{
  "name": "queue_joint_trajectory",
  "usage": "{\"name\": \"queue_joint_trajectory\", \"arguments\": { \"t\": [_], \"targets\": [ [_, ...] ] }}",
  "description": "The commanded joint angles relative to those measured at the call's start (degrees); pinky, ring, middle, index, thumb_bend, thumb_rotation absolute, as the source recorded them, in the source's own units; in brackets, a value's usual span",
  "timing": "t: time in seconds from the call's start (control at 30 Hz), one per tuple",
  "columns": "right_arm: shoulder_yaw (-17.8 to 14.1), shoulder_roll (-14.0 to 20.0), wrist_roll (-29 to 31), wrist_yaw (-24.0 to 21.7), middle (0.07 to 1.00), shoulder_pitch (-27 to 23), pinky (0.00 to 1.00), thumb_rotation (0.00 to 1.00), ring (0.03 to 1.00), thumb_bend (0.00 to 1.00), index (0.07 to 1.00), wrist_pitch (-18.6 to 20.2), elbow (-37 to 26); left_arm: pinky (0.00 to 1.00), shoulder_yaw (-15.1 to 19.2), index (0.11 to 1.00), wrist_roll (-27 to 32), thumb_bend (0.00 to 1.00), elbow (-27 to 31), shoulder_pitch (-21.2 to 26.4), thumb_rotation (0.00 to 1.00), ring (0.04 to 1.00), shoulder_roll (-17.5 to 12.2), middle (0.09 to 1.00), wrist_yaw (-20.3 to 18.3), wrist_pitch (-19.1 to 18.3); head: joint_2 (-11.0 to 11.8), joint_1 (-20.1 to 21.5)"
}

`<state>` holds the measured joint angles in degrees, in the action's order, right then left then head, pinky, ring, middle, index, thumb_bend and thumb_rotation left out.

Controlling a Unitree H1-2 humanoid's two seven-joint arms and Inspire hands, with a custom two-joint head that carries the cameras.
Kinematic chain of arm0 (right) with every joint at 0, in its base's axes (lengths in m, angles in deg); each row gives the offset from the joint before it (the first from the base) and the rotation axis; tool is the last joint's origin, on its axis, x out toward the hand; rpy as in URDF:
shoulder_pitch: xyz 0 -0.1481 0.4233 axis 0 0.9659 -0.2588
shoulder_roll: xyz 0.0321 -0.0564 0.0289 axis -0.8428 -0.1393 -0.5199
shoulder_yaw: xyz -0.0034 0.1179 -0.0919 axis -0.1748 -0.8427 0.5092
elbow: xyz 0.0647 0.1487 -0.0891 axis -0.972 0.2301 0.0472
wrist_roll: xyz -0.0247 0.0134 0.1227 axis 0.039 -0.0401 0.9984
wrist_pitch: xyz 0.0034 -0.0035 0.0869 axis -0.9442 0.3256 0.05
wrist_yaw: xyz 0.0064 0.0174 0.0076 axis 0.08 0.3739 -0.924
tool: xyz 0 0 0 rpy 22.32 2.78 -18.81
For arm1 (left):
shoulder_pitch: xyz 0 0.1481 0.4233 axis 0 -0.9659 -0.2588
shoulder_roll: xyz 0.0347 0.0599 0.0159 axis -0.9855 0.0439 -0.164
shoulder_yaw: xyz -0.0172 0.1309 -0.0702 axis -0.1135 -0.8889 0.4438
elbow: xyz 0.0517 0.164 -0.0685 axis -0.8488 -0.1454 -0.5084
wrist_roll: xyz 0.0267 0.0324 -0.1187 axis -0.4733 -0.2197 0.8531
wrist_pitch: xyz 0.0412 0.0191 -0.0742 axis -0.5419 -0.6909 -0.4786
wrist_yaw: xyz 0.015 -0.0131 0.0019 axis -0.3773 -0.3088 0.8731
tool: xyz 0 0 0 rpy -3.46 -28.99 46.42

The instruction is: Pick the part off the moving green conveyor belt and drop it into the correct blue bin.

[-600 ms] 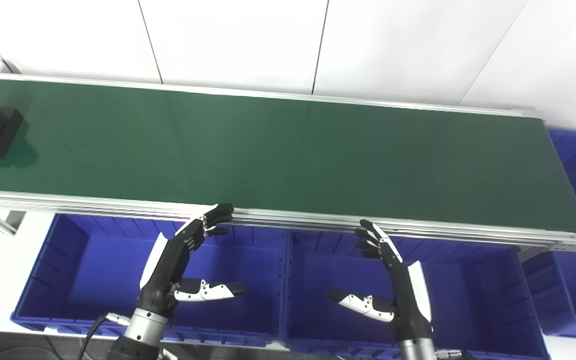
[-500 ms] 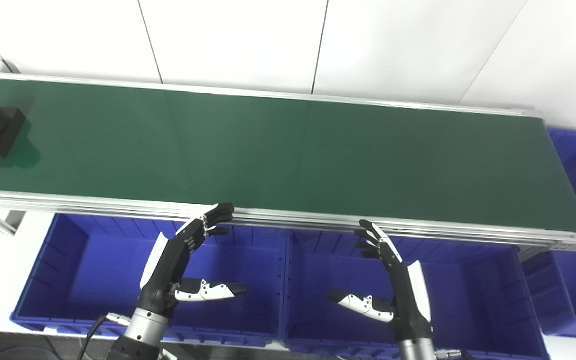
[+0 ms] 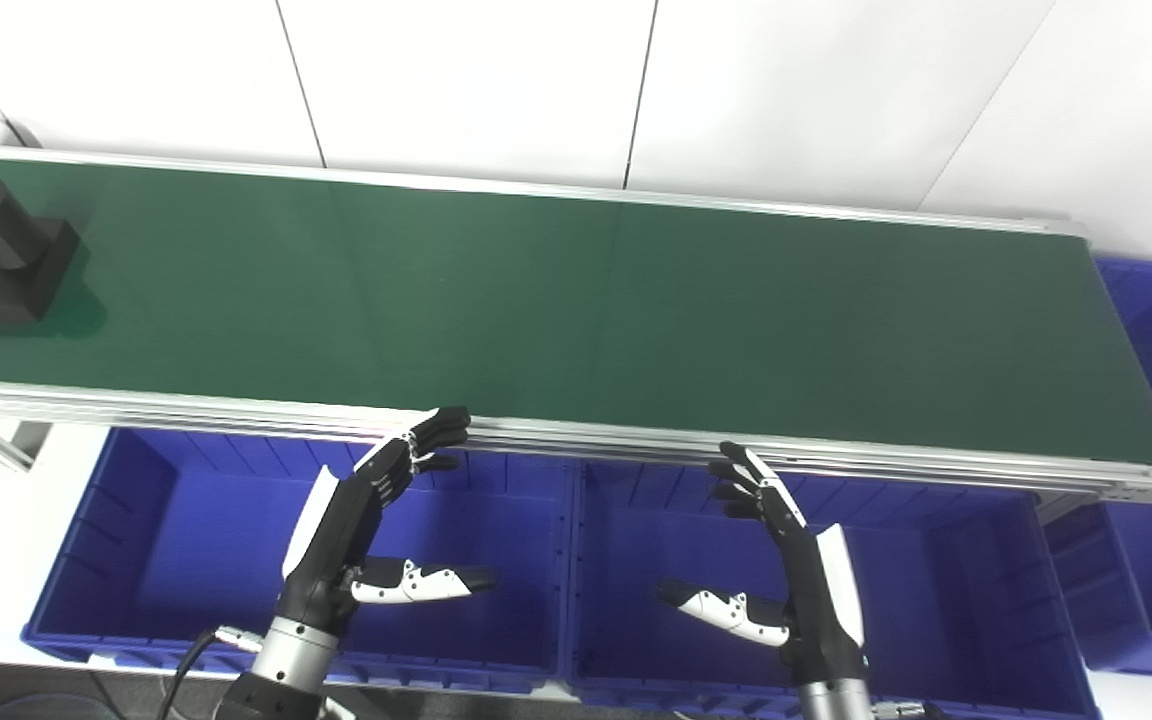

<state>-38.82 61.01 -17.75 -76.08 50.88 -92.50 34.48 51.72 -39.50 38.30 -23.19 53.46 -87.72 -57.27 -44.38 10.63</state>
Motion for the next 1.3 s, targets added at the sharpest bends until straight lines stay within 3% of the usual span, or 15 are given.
{"name": "queue_joint_trajectory", "arguments": {
  "t": [0.0, 0.27, 0.4, 0.57, 0.6, 0.63, 0.77, 0.93, 1.27],
  "targets": [
    [-0.13, -0.14, 0.30, -0.14, 0.800, 0.03, 0.69, 0.48, 0.745, 0.87, 0.872, -2.69, -1.64, 0.74, 0.12, 0.829, 0.17, 0.87, 1.74, -0.04, 0.22, 0.818, -0.29, 0.840, -0.20, 1.79, -0.01, 0.02],
    [-0.17, -0.35, -0.03, -0.35, 0.802, 0.25, 0.69, 0.49, 0.746, 0.87, 0.874, -2.30, -2.06, 0.73, 0.24, 0.825, 0.07, 0.88, 1.88, -0.06, 0.23, 0.814, -0.23, 0.837, 0.01, 1.79, 0.00, 0.09],
    [-0.19, -0.26, -0.09, -0.29, 0.802, 0.25, 0.69, 0.49, 0.743, 0.86, 0.876, -2.63, -1.61, 0.74, 0.04, 0.827, -0.02, 0.87, 1.58, -0.11, 0.23, 0.816, -0.34, 0.841, -0.11, 1.79, 1.24, -1.86],
    [0.16, 1.13, 0.74, 0.63, 0.813, 0.36, 0.68, 0.47, 0.744, 0.86, 0.877, -3.51, -0.45, 0.74, -1.29, 0.827, -1.68, 0.88, 0.15, -0.12, 0.24, 0.806, 0.00, 0.829, 1.30, 1.79, 6.32, -11.00],
    [0.27, 1.50, 0.89, 0.85, 0.813, 0.48, 0.67, 0.47, 0.741, 0.86, 0.878, -3.53, -0.39, 0.74, -1.57, 0.822, -2.01, 0.89, -0.17, -0.16, 0.25, 0.805, 0.13, 0.827, 1.70, 1.79, 6.32, -11.00],
    [0.49, 2.07, 1.29, 1.17, 0.813, 0.50, 0.67, 0.47, 0.740, 0.86, 0.879, -3.53, -0.16, 0.74, -1.92, 0.821, -2.31, 0.89, -0.63, -0.18, 0.25, 0.805, 0.35, 0.827, 2.08, 1.79, 8.28, -14.57],
    [1.47, 3.78, 2.70, 2.87, 0.800, 0.57, 0.66, 0.42, 0.733, 0.84, 0.874, -3.54, 0.13, 0.75, -3.13, 0.805, -2.88, 0.90, -1.85, -0.17, 0.23, 0.813, 0.68, 0.826, 3.60, 1.79, 11.09, -19.10],
    [2.21, 5.09, 3.51, 4.46, 0.802, 0.59, 0.70, 0.38, 0.752, 0.80, 0.880, -3.54, 0.33, 0.71, -4.31, 0.776, -3.82, 0.96, -3.20, 0.34, 0.23, 0.789, 0.54, 0.810, 5.82, 1.79, 13.28, -21.33],
    [3.85, 6.86, 3.16, 8.76, 0.789, 0.21, 0.69, 0.39, 0.754, 0.82, 0.881, -3.54, -1.23, 0.67, -6.44, 0.772, -4.17, 1.00, -4.52, 1.82, 0.21, 0.759, -0.59, 0.796, 9.11, 1.79, 15.84, -21.35]
  ]
}}
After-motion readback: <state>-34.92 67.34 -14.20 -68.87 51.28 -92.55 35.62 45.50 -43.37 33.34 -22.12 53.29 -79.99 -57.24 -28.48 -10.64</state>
